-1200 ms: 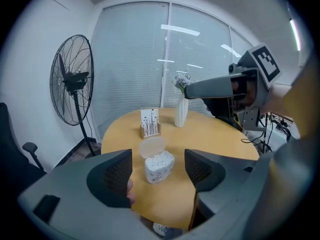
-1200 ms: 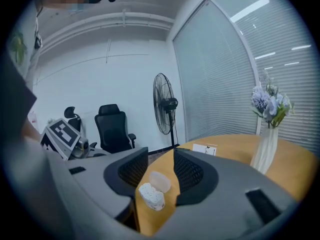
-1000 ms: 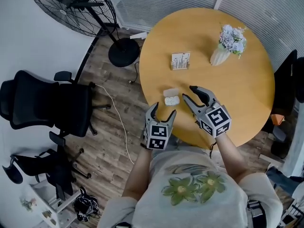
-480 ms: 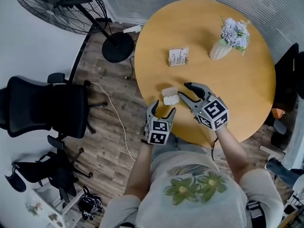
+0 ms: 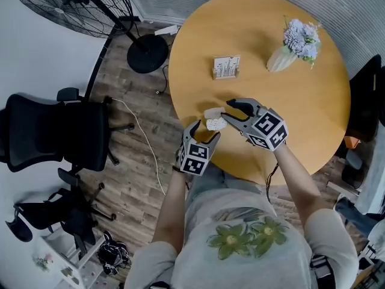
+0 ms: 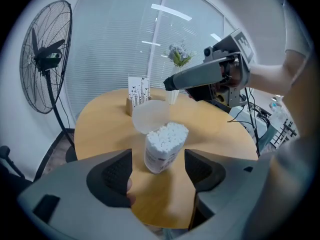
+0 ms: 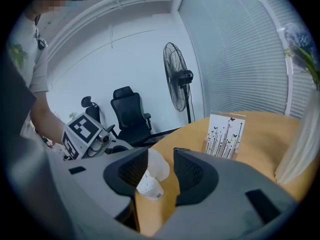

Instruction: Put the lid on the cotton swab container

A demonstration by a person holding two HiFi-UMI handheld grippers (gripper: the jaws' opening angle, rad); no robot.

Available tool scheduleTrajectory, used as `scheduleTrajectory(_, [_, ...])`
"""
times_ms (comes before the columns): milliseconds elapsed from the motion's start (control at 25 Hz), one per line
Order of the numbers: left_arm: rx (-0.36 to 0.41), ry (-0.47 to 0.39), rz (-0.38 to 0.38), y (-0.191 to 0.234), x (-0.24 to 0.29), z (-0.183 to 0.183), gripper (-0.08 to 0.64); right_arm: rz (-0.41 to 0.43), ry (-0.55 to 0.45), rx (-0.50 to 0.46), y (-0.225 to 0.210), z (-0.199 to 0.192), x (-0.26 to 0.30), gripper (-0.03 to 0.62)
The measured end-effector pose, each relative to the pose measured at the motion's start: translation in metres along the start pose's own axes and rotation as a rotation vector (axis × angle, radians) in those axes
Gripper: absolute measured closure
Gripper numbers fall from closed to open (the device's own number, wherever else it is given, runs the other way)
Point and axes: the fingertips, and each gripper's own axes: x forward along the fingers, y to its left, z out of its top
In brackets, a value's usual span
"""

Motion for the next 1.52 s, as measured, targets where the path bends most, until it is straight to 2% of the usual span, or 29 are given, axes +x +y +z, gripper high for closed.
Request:
scheduleTrajectory(120, [0.033,0.018,-0.035,0.001,0.004,0.0,0.222,0.053,0.04,-0.023,-0.003,-0.005,0.006,0.414])
scheduleTrajectory(160, [0.044,0.032,-0.045,0.001,0.005,-0.001,0.222,0.076,0.054,-0.025,-0.003,-0.007,0.007,0.363])
scheduleTrajectory(200, [0.056,0.046,-0.056,0.001,0.006,-0.002,0.222,0.096,0.067,-0.025,-0.002,-0.009,0.009,0.357])
scheduleTrajectory(440, [0.132,0.079,-0.111,-0.005,0.012,-0.004,0.227,0.177,0.139,-0.049,-0.001,-0.022,0.021,0.357])
scheduleTrajectory(600, [0.148,0.082,-0.12,-0.006,0.015,-0.004,0.237,0.215,0.187,-0.074,0.001,-0.029,0.028,0.357])
scheduleTrajectory(840, [0.171,0.091,-0.137,-0.008,0.015,-0.004,0.284,0.228,0.23,-0.126,0.003,-0.035,0.031,0.394])
scheduleTrajectory(880, [0.176,0.09,-0.135,-0.008,0.015,-0.004,0.313,0.229,0.231,-0.127,0.003,-0.035,0.031,0.402])
scheduleTrajectory(920, [0.179,0.088,-0.132,-0.008,0.015,-0.004,0.327,0.229,0.231,-0.131,0.004,-0.035,0.03,0.432])
scheduleTrajectory(1240, [0.209,0.093,-0.125,-0.009,0.016,-0.006,0.331,0.212,0.228,-0.163,0.005,-0.035,0.028,0.499])
scheduleTrajectory(1520, [0.212,0.09,-0.121,-0.009,0.015,-0.005,0.331,0.2,0.231,-0.194,0.008,-0.035,0.027,0.499])
